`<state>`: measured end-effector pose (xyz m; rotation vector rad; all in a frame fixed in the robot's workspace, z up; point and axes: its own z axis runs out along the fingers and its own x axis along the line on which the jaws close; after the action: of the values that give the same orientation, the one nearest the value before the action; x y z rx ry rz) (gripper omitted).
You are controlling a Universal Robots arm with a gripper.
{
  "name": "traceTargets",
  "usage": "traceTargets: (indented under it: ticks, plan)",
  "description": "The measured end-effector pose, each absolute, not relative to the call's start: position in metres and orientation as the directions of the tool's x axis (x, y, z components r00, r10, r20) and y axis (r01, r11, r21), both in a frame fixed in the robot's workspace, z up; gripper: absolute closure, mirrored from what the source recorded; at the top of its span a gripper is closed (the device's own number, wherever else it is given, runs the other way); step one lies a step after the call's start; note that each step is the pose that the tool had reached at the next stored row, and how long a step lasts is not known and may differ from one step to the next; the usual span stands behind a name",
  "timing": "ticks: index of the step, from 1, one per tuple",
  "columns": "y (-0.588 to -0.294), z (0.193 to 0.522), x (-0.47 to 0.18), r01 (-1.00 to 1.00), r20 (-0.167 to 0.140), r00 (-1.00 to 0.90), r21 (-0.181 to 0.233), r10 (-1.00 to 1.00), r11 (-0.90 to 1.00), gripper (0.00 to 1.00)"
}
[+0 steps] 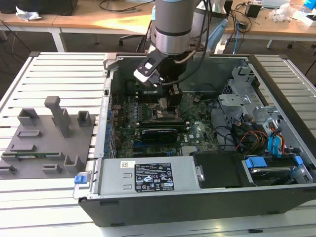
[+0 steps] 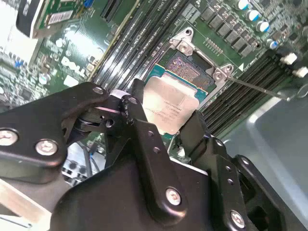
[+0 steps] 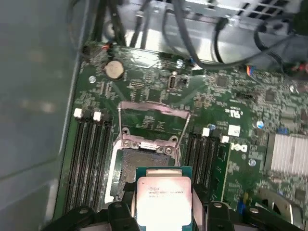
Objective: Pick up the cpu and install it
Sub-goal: 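Place the cpu into insertion slot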
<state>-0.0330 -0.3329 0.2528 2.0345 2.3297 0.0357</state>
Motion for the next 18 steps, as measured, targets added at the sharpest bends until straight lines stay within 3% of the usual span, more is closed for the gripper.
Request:
traceTargets:
  ticks: [1,18]
  plan:
    - [-0.333,0.253,-0.033,0.996,-0.021,-0.073,0.049,0.997,0.074,0.45]
    - [-0.320,0.232,-0.032,0.996,-0.025,-0.072,0.049,0.997,0.073,0.45]
